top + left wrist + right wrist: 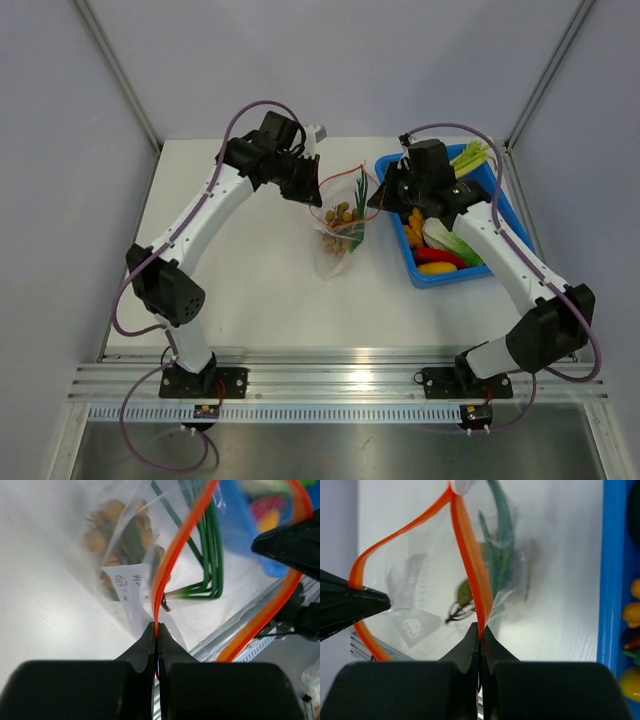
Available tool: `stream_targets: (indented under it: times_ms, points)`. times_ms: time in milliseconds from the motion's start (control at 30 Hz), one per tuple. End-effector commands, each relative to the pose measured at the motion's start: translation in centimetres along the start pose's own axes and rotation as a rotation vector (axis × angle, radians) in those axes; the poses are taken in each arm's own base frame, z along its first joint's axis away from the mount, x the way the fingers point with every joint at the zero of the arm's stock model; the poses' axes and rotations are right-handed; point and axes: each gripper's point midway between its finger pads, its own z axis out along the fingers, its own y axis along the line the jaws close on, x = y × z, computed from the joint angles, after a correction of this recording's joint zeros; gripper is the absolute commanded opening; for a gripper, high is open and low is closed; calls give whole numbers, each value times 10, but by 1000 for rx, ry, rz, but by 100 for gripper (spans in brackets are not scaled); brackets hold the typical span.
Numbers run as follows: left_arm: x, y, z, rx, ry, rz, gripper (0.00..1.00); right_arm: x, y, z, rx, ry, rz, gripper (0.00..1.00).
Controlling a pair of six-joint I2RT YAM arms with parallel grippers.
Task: Place the food in the zip-top bag and seal the zipper
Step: Adjust the zipper food storage bag at the center of the board.
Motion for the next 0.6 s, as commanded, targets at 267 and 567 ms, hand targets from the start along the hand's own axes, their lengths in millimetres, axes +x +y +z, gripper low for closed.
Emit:
stream_targets:
  times_ms: [267, 567]
  points:
    - [-19, -34, -30, 114, -157, -8, 0, -15, 23, -27, -84, -118, -59, 0]
    - [-36, 1, -7, -115, -71, -60, 0, -11, 10, 7, -44, -76, -63, 0]
